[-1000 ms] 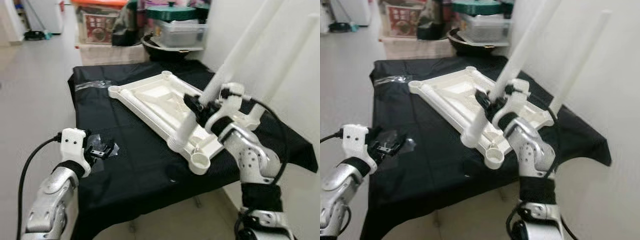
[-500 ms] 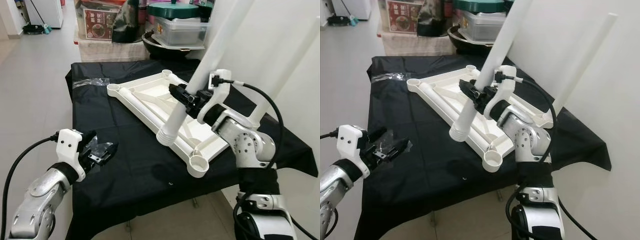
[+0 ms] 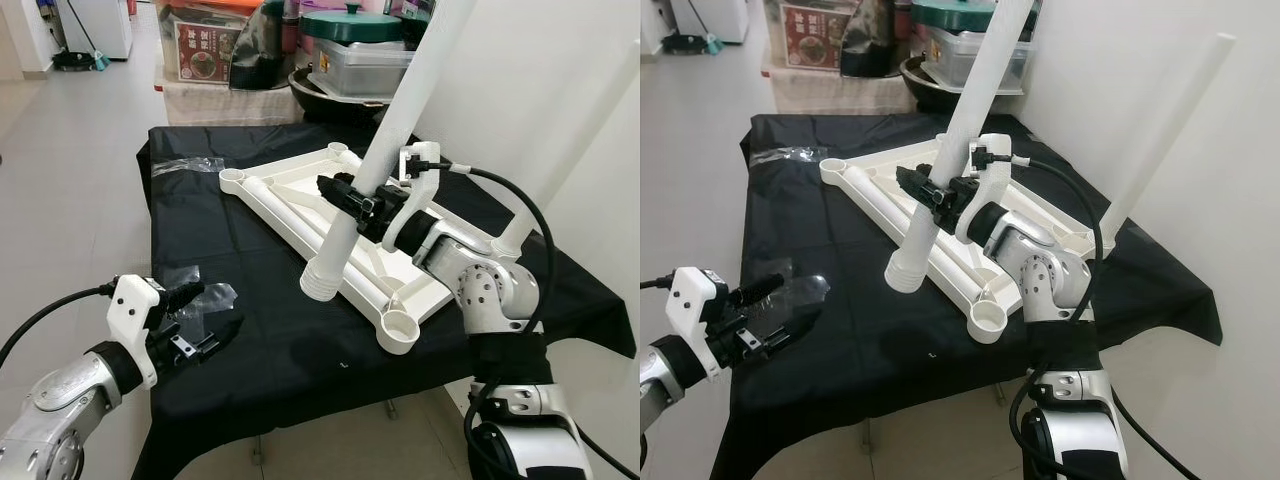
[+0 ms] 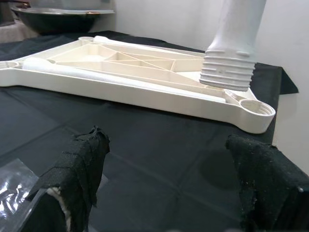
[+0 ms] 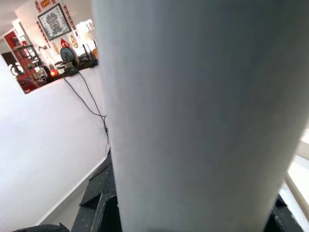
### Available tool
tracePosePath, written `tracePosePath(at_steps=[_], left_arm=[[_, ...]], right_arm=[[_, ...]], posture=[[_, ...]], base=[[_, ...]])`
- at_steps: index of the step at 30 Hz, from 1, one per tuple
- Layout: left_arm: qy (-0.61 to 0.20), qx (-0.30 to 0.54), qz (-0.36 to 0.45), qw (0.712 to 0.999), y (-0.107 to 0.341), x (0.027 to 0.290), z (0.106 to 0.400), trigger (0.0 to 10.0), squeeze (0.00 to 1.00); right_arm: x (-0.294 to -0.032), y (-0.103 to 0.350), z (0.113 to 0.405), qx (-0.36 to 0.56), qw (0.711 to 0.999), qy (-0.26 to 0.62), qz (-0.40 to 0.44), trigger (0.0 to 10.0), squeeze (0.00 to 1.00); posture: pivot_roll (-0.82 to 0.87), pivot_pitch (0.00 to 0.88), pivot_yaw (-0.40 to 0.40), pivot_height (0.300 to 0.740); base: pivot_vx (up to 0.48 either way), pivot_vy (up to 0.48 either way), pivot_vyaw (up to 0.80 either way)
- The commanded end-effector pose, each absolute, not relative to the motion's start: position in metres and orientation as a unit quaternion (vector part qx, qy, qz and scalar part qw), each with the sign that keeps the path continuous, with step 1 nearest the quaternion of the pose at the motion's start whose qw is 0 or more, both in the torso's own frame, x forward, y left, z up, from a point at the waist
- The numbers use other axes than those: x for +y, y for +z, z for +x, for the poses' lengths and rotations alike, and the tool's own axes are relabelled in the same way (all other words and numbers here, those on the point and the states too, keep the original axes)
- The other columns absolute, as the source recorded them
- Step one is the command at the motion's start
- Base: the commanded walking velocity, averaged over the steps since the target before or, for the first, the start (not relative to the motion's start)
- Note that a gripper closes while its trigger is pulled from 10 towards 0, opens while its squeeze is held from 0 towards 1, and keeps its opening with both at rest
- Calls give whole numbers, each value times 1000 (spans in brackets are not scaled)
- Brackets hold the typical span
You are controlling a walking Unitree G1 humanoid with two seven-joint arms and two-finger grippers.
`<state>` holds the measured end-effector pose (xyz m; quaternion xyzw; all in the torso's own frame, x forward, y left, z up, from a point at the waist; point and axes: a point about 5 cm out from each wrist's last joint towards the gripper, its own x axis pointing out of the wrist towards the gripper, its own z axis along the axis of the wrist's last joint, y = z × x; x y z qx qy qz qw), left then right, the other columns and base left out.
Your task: Building children table
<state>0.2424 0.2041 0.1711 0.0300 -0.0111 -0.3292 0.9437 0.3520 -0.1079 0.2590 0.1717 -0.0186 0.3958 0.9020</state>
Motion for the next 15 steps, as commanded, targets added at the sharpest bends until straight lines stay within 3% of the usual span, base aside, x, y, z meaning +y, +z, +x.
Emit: tracePosePath(at_steps=[1,6,7,8,9,11,13,15], left_arm=[[-347,-4,34,937,172,202,240,10000,0],[-393,4,34,919,173,194,240,10000,0],[-421,6,32,907,175,188,240,10000,0],[-421,6,32,907,175,188,240,10000,0],[-448,5,28,893,179,182,242,10000,0],[-448,5,28,893,179,182,242,10000,0],[-491,2,22,871,186,173,245,10000,0],[-502,1,20,865,188,171,246,10000,0]], right_arm=[[-106,265,351,-27,894,415,170,10000,0],[-90,271,336,-55,843,506,173,10000,0],[-81,273,329,-61,816,546,176,10000,0],[-81,273,329,-61,816,546,176,10000,0],[-71,278,322,-70,788,584,183,10000,0],[-71,278,322,-70,788,584,183,10000,0],[-55,284,312,-80,740,641,188,10000,0],[-51,285,309,-81,728,655,185,10000,0]], posture=[[169,0,-159,740],[167,0,-154,740],[169,0,-153,740],[169,0,-153,740],[173,0,-152,740],[173,0,-152,740],[175,0,-150,740],[175,0,-150,740]], base=[[0,0,0],[0,0,0],[0,0,0],[0,0,0],[0,0,0],[0,0,0],[0,0,0],[0,0,0]])
